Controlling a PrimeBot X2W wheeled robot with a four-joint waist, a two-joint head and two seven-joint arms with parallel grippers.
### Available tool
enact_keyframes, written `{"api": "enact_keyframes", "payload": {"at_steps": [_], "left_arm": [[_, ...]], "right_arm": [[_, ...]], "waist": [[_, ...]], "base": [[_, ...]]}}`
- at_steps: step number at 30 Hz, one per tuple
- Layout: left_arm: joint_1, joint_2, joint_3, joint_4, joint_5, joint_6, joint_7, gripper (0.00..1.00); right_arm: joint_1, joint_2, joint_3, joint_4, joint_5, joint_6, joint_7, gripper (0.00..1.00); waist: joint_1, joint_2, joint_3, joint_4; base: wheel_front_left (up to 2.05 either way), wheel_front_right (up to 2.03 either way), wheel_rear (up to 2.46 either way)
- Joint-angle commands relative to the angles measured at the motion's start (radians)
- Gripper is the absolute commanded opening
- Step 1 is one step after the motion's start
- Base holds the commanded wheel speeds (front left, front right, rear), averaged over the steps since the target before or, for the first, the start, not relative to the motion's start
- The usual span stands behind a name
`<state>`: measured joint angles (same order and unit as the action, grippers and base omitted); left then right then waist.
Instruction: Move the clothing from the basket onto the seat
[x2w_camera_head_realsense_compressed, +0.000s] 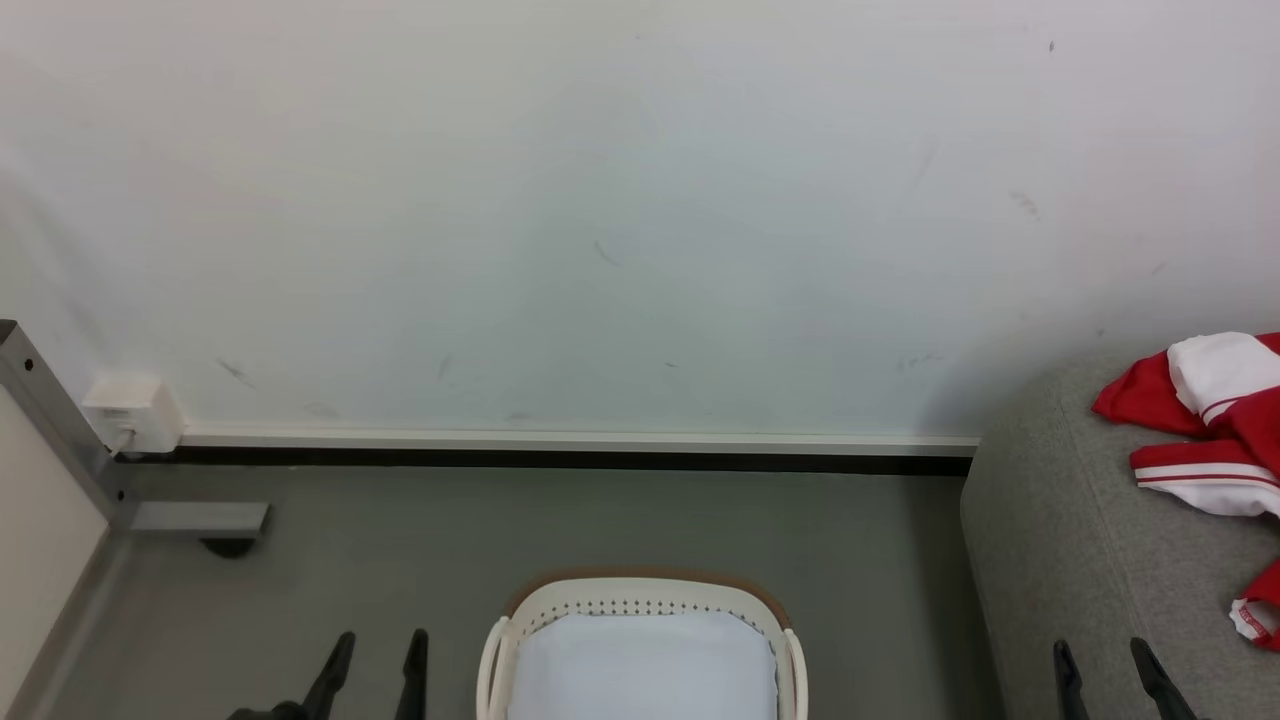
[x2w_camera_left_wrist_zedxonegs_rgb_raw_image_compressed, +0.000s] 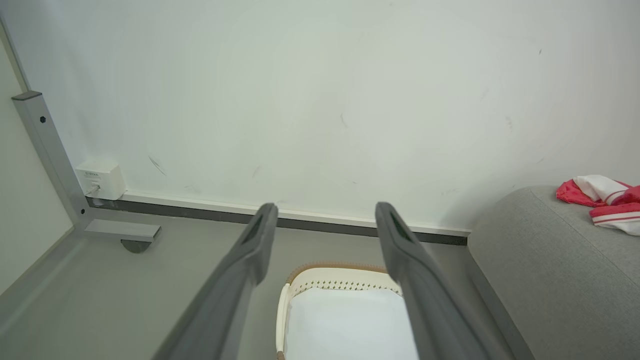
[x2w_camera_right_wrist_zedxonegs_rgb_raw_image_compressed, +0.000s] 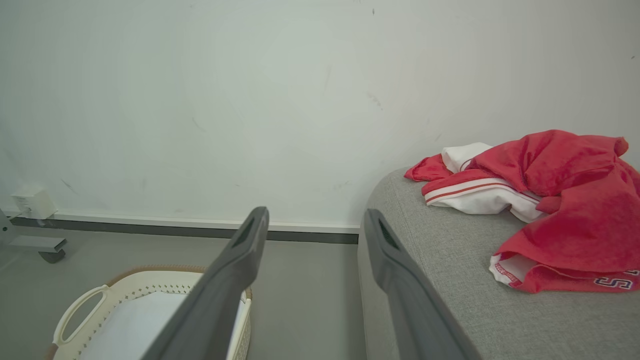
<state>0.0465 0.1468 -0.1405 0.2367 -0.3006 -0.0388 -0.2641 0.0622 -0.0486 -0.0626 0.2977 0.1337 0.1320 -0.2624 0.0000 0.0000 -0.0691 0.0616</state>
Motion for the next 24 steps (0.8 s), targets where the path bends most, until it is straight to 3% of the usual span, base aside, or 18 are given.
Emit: {"api": "enact_keyframes", "payload": {"at_steps": [1,13,14,18,24], "left_arm": [[0.012,-0.003,0.008,0.004,0.019,-0.006,0.000,1.00],[-0.007,-0.057,0.060,0.043,0.081,-0.075,0.000,1.00],[-0.002,-0.059,0.061,0.043,0.066,-0.075,0.000,0.00],[0.003,-0.069,0.064,0.071,0.052,-0.076,0.007,0.00],[-0.014,-0.071,0.084,0.069,-0.063,-0.077,0.042,0.00]], "right_arm": [[0.009,-0.004,0.002,0.004,0.013,-0.003,-0.003,1.00],[-0.010,-0.003,0.008,0.010,0.001,-0.003,-0.004,1.00],[-0.002,0.000,0.010,0.009,0.002,0.000,0.000,0.00],[0.000,0.006,0.006,0.038,0.018,0.000,0.014,0.00],[-0.020,0.005,-0.004,0.035,0.141,0.000,0.050,0.00]], "waist": [[0.0000,0.0000,0.000,-0.002],[0.0000,0.0000,0.002,-0.010],[0.0000,0.0000,0.002,-0.011],[0.0000,0.0000,0.002,-0.011],[0.0000,0.0000,0.005,-0.014]], "base": [[0.00,0.00,0.00],[0.00,0.00,0.00],[0.00,0.00,0.00],[0.00,0.00,0.00],[0.00,0.00,0.00]]}}
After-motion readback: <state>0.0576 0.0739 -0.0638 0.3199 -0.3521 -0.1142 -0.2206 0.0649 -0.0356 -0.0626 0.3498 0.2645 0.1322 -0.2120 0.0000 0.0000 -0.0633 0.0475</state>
